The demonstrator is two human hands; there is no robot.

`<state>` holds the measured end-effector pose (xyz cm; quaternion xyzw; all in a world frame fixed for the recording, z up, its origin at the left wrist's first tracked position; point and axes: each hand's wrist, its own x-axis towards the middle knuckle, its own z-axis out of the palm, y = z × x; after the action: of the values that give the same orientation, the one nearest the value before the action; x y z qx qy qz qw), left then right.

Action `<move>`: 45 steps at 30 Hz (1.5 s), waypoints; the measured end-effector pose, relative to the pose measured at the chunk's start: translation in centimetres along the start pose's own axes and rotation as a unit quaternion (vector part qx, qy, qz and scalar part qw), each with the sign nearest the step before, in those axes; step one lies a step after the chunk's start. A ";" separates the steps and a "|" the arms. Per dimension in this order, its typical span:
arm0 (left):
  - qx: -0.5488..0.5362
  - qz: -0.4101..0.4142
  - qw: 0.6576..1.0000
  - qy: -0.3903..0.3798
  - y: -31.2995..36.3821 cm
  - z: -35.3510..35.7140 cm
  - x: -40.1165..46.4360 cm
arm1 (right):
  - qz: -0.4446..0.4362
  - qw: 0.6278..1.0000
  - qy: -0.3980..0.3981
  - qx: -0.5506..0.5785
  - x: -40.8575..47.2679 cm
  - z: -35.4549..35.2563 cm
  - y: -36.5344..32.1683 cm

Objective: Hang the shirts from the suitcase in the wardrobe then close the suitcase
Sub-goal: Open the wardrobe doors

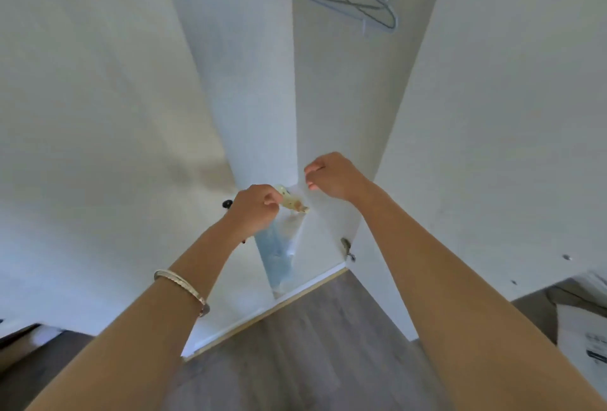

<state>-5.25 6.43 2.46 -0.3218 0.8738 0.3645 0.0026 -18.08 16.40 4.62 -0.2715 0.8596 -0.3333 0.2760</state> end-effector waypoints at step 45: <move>-0.165 -0.287 0.940 0.086 -9.8 7.0 -21.6 | -0.275 0.846 -0.418 -0.183 -12.1 8.1 -8.7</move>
<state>15.77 17.80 -3.72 -0.5851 0.6689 0.4580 -0.0211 -1.85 15.41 9.41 -0.6563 0.5979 -0.0872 0.4518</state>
